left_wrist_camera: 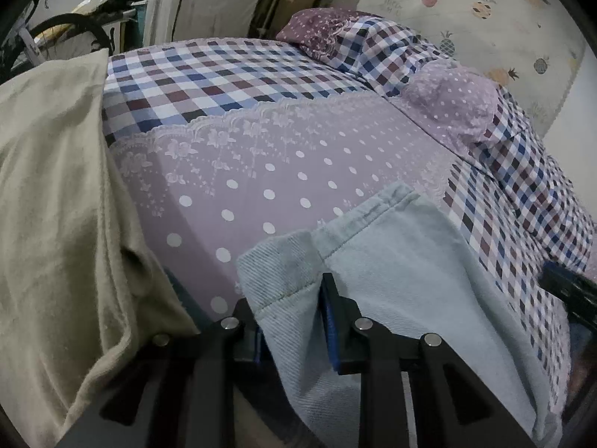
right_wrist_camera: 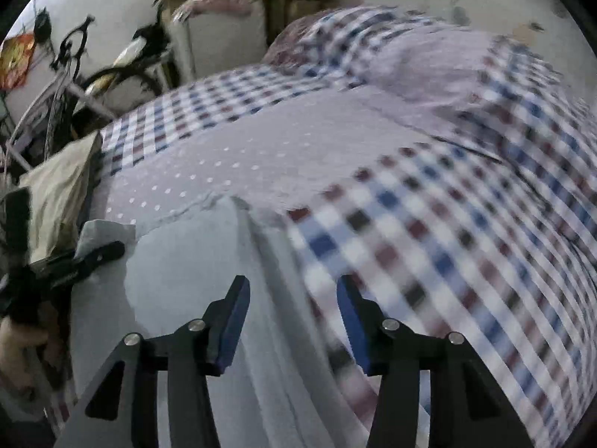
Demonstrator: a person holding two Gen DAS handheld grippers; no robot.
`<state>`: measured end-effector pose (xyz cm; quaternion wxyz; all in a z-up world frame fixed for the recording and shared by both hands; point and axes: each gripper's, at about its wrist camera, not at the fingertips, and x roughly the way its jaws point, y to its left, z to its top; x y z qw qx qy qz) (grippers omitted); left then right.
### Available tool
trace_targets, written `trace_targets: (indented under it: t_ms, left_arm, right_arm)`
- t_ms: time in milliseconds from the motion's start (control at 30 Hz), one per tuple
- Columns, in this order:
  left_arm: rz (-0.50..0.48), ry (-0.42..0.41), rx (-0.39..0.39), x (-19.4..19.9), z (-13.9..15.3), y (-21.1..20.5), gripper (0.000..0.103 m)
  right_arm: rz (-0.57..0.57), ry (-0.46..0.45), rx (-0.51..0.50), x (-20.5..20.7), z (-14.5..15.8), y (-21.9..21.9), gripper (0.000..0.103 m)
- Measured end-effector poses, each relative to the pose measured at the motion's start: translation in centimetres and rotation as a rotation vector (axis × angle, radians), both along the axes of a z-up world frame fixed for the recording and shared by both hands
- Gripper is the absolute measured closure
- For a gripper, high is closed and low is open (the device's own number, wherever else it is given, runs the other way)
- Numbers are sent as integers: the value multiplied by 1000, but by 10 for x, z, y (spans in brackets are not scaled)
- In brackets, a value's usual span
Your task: Fold clothes
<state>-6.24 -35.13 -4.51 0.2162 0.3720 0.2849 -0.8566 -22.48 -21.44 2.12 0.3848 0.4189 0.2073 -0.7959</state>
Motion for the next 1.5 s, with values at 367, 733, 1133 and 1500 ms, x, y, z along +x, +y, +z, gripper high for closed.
trace_targets:
  t_ms: [367,733,1133,1500]
  left_arm:
    - [-26,2,24,-1,-2,-5,77]
    - [-27,14,62,-1,-3,-10,76]
    - [-33,19,102,1,-2,-12,71]
    - [-71,6,50,-9,-3,-1,52]
  right_arm:
    - [109,-183,-41,-43,-51,-83,60]
    - [249,-46,111,-18,-48,-126,88]
    - [179,67,178,-28,-63,-174,95]
    - [48,124,-20,-18,57,-19,35]
